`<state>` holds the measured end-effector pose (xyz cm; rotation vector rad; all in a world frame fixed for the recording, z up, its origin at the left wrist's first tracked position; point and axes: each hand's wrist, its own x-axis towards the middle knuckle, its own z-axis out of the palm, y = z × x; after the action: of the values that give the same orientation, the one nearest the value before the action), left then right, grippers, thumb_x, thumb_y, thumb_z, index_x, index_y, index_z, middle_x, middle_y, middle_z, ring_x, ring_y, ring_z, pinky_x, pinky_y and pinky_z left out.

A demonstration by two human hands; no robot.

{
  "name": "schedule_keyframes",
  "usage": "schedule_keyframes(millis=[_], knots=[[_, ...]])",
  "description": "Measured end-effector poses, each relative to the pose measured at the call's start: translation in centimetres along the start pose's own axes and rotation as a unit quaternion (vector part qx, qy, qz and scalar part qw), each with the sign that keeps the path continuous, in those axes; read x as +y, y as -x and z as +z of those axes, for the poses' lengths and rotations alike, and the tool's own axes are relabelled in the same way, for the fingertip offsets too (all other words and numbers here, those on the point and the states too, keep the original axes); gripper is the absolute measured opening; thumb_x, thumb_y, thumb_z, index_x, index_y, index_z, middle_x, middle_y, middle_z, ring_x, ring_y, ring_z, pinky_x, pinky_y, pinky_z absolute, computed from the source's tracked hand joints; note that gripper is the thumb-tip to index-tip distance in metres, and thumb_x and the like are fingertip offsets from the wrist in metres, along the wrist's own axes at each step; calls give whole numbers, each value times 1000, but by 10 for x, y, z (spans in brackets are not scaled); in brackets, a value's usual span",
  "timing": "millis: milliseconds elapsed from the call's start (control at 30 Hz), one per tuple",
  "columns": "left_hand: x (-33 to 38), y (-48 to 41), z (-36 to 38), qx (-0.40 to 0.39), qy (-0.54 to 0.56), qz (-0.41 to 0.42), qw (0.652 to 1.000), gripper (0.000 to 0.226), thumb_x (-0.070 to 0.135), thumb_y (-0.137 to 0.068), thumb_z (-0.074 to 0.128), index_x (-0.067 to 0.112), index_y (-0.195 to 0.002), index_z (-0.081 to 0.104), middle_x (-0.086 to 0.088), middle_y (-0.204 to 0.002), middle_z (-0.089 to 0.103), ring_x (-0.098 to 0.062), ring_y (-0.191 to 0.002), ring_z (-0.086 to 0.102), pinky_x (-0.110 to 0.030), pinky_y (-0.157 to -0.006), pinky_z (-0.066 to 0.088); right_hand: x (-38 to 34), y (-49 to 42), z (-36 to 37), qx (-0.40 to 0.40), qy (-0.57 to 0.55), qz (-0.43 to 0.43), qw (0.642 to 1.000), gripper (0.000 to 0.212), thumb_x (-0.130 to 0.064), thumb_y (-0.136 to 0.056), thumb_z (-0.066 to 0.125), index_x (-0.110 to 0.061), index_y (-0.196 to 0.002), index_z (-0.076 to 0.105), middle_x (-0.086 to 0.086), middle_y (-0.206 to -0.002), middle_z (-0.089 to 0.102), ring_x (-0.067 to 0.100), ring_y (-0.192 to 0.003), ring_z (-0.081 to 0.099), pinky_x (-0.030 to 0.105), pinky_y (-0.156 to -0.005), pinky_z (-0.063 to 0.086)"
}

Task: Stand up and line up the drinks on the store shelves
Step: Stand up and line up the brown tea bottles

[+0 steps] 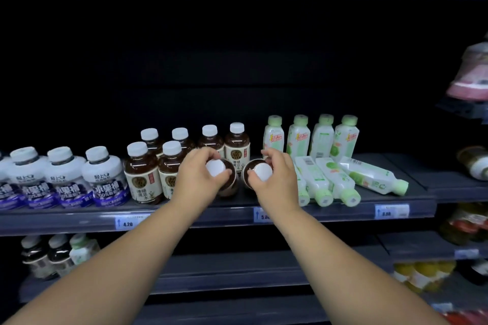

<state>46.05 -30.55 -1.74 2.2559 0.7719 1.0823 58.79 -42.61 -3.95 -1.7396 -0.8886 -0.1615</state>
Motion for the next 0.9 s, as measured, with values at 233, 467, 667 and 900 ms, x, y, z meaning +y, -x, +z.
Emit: schedule_keyframes(millis=[233, 467, 667, 900], knots=[[3, -49, -12, -74, -18, -54, 996, 34, 38, -78, 81, 27, -107, 66, 12, -104, 66, -8, -98, 59, -23, -77, 44, -13, -53, -8, -62, 59, -34, 996, 28, -28, -86, 76, -19, -111, 68, -10, -105, 55, 6, -101, 52, 15, -83, 37], [3, -66, -6, -172, 9, -58, 983, 28, 32, -88, 72, 34, -115, 64, 7, -109, 65, -7, -95, 60, -22, -73, 46, 5, -68, -8, -138, 18, 23, 990, 30, -19, -90, 73, -24, -118, 64, -10, -125, 56, 12, -117, 54, 28, -98, 45], [8, -69, 2, -215, 6, -53, 975, 31, 26, -94, 65, 32, -124, 61, 3, -116, 64, -15, -105, 60, -33, -88, 51, 9, -62, -15, -219, 6, 55, 974, 45, -18, -89, 72, -43, -117, 47, -10, -123, 57, 8, -105, 59, 34, -91, 53], [10, -86, -15, -253, -82, -13, 964, 32, 27, -85, 77, 33, -115, 69, 9, -118, 65, -13, -112, 61, -37, -94, 54, 11, -63, -24, -240, -44, 59, 968, 53, -12, -83, 78, -41, -117, 50, -22, -119, 58, -3, -111, 54, 17, -83, 43]])
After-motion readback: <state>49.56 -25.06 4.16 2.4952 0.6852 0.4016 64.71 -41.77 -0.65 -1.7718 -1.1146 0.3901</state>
